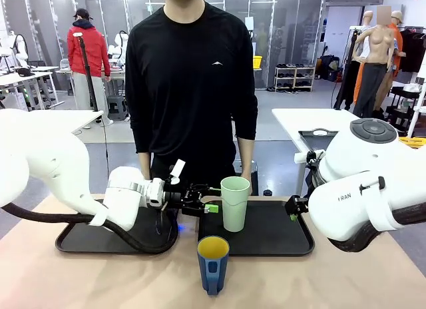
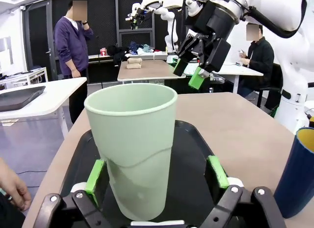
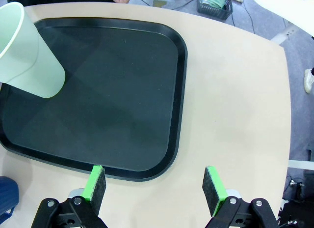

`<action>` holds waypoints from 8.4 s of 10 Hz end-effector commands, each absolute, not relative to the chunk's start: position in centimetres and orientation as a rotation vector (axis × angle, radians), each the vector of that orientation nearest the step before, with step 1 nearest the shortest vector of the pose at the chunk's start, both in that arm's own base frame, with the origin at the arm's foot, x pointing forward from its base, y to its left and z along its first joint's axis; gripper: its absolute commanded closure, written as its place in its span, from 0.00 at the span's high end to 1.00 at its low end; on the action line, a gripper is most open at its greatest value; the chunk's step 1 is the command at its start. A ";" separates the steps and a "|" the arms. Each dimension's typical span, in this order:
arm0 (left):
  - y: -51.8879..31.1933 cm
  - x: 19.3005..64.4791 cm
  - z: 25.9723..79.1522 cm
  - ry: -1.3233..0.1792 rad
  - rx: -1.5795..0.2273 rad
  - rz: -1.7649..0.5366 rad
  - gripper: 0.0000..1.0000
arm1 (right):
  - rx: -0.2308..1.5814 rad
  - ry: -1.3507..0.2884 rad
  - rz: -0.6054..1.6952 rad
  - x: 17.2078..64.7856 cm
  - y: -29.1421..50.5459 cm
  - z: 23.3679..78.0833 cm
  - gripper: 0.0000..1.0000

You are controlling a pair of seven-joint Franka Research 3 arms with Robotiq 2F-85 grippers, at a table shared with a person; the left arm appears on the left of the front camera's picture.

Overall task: Sort and store the cups by type.
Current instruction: Place the picked Reusable plastic cup into the Flat Tray indicated by the person, then pick up the Handle plastic cup and place it into the empty Flat Tray.

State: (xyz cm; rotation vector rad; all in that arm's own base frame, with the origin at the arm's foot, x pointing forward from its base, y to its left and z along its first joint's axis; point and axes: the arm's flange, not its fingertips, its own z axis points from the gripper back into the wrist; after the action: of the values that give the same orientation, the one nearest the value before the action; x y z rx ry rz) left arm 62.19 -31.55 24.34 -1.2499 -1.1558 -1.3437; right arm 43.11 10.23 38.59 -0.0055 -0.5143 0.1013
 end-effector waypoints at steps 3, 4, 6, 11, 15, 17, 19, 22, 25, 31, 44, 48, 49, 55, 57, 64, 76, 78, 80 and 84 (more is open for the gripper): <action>-31.2 61.9 24.5 -1.155 -1.244 -1.345 1.00 | -0.008 -0.514 0.110 43.2 10.2 38.5 1.00; -31.2 61.9 24.5 -1.155 -1.244 -1.345 1.00 | -0.008 -0.514 0.110 43.2 10.2 38.5 1.00; -31.2 61.9 24.5 -1.155 -1.244 -1.345 1.00 | -0.008 -0.514 0.110 43.2 10.2 38.5 1.00; -31.2 61.9 24.5 -1.155 -1.244 -1.345 1.00 | -0.008 -0.514 0.110 43.2 10.2 38.5 1.00; -28.1 58.8 27.7 -1.143 -1.147 -1.402 1.00 | -0.008 -0.514 0.110 43.2 10.2 38.5 1.00; -25.5 57.3 29.2 -1.114 -1.072 -1.437 1.00 | -0.008 -0.514 0.110 43.2 10.2 38.5 1.00; -22.1 55.5 30.8 -1.095 -0.971 -1.461 1.00 | -0.008 -0.514 0.110 43.2 10.2 38.5 1.00; -16.1 52.9 33.4 -1.087 -0.792 -1.462 1.00 | -0.008 -0.514 0.110 43.2 10.2 38.5 1.00; -11.4 49.3 36.3 -0.962 -0.569 -1.439 1.00 | -0.008 -0.514 0.110 43.2 10.2 38.5 1.00; -7.8 44.8 37.7 -0.520 -0.093 -1.295 1.00 | -0.008 -0.514 0.110 43.2 10.2 38.5 1.00; -4.7 44.5 35.6 -0.463 -0.029 -1.207 1.00 | -0.008 -0.514 0.110 43.2 10.2 38.5 1.00; -4.7 44.5 35.6 -0.463 -0.029 -1.207 1.00 | -0.008 -0.514 0.110 43.2 10.2 38.5 1.00; -4.7 44.5 35.6 -0.463 -0.029 -1.207 1.00 | -0.008 -0.514 0.110 43.2 10.2 38.5 1.00; -4.7 44.5 35.6 -0.463 -0.029 -1.207 1.00 | -0.065 -0.414 0.369 37.9 5.6 38.5 1.00; -4.7 44.5 35.6 -0.463 -0.029 -1.207 1.00 | -0.097 -0.386 0.495 36.0 4.4 38.9 1.00; -4.7 44.5 35.6 -0.463 -0.029 -1.207 1.00 | -0.099 -0.458 1.257 33.3 2.8 38.8 1.00; -4.7 44.5 35.6 -0.463 -0.029 -1.207 1.00 | 0.012 -0.296 1.480 38.4 3.6 40.5 1.00; -4.7 44.5 35.6 -0.463 -0.029 -1.207 1.00 | 0.107 -0.346 1.521 37.9 4.4 38.3 1.00; -4.7 44.5 35.6 -0.463 -0.029 -1.207 1.00 | 0.218 -0.500 1.521 37.9 5.5 36.3 1.00; -4.7 44.5 35.6 -0.463 -0.029 -1.207 1.00 | 0.474 -0.842 1.461 38.3 7.1 33.1 1.00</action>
State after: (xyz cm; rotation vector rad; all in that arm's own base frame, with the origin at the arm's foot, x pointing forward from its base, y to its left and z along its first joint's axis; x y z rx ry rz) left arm 44.45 -4.75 35.78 -0.0529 -0.4656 -1.2128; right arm 40.20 7.36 37.03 0.3969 -0.7612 1.4410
